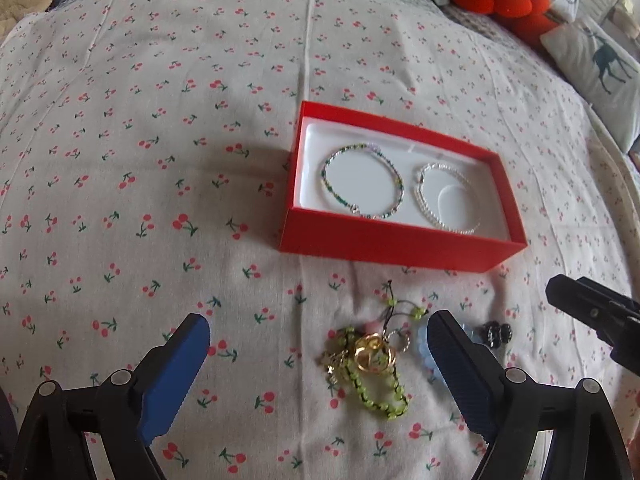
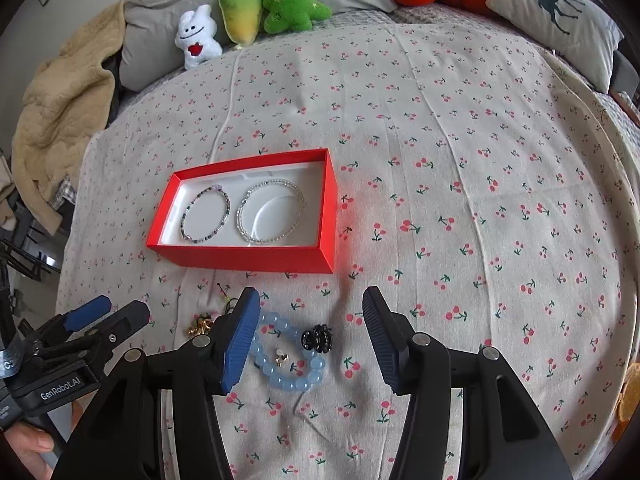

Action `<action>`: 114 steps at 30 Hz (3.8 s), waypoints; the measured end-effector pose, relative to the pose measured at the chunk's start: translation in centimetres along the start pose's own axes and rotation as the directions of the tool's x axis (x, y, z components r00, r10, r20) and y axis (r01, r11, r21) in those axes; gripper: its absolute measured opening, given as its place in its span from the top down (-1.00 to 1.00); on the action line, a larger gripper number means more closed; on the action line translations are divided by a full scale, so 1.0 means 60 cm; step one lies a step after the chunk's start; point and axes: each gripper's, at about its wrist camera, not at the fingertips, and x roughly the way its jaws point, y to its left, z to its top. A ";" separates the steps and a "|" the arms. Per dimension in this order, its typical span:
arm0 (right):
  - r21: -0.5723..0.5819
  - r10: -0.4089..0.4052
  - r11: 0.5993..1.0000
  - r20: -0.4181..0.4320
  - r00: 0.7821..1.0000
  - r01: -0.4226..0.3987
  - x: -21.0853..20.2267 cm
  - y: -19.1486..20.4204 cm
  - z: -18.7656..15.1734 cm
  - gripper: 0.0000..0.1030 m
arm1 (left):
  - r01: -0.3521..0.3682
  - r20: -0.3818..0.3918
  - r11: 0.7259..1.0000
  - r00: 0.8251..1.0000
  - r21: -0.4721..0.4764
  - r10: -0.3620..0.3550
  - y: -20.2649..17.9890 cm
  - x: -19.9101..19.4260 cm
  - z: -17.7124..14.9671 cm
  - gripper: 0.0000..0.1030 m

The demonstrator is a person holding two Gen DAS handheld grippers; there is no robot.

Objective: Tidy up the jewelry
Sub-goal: 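Move both tools back over the remaining jewelry pile, then grasp the green beaded bracelet with the left tool while the right grasps the blue bracelet, then lift both bracelets and carry them into the red box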

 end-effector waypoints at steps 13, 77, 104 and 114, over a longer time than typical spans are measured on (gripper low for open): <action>-0.050 -0.040 0.998 -0.135 0.990 0.033 0.031 -0.004 -0.057 -0.26 | -0.039 -0.140 0.999 0.989 -0.012 0.037 0.025 0.029 -0.057 -0.78; 0.029 -0.022 0.999 -0.206 0.978 0.029 0.091 0.009 -0.079 0.76 | 0.114 -0.124 0.986 0.984 -0.125 -0.130 0.036 0.010 -0.087 0.99; 0.001 0.147 0.989 0.066 0.987 -0.147 -0.073 0.063 -0.038 0.76 | 0.265 0.112 0.960 0.961 -0.092 -0.255 0.000 -0.118 -0.030 0.98; 0.019 0.151 0.988 0.149 0.977 -0.155 -0.075 0.083 0.012 0.76 | 0.313 0.214 0.942 0.935 -0.120 -0.283 -0.007 -0.108 0.030 0.98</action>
